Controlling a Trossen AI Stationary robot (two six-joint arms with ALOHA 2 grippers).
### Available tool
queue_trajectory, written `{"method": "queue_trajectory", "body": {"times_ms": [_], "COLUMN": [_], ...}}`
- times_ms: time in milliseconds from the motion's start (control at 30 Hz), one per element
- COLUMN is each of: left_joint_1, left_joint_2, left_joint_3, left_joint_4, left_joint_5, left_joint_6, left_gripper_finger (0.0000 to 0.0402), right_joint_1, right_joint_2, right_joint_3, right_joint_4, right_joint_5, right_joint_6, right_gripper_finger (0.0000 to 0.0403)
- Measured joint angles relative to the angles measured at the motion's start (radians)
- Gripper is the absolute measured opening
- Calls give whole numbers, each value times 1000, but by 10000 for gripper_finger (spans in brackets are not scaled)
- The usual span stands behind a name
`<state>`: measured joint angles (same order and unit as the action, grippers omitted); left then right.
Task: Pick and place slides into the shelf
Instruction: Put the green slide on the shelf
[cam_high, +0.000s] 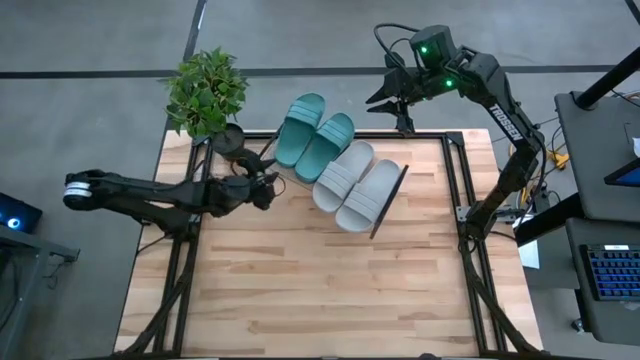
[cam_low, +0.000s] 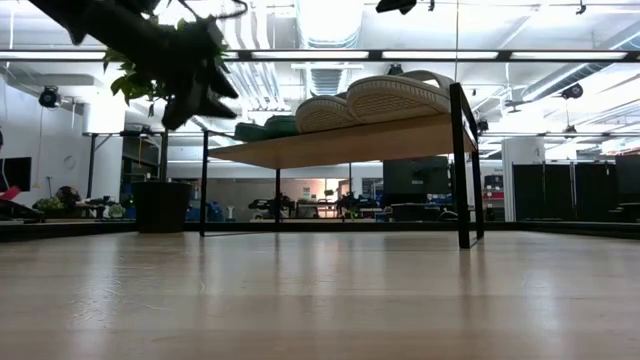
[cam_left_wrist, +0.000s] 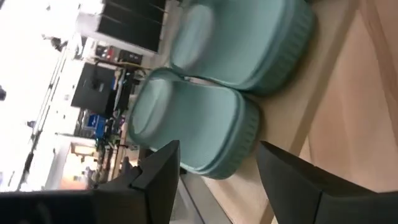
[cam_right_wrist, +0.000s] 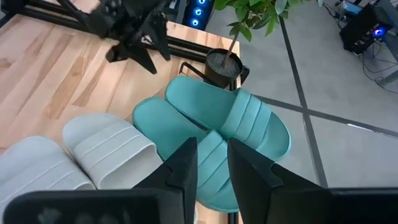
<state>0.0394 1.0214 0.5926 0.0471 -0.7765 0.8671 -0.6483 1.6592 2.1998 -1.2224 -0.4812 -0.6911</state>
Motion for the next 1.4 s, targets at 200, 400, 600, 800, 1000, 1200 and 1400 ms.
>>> {"method": "queue_trajectory", "body": {"times_ms": [200, 400, 600, 800, 1000, 1200, 1400], "left_joint_1": [-40, -63, -99, -113, -114, -114, -114], "left_joint_2": [-71, -137, -202, -236, -221, -214, -212], "left_joint_3": [0, 1, -2, -31, -42, -40, -40], "left_joint_4": [48, 150, 180, 178, 173, 179, 178], "left_joint_5": [-48, -48, -47, -47, -47, -58, -62], "left_joint_6": [-245, -457, -548, -550, -551, -548, -548], "left_gripper_finger": [196, 196, 196, 196, 196, 196, 196], "right_joint_1": [0, -17, -60, -85, -91, -72, -42], "right_joint_2": [26, 132, 264, 416, 524, 528, 515], "right_joint_3": [-13, -22, -22, 52, 139, 156, 156], "right_joint_4": [134, 288, 350, 490, 581, 602, 489], "right_joint_5": [1, 14, 13, 12, 8, 18, 15], "right_joint_6": [103, 284, 359, 400, 458, 446, 385], "right_gripper_finger": [68, 43, 10, 9, 9, 9, 9]}}
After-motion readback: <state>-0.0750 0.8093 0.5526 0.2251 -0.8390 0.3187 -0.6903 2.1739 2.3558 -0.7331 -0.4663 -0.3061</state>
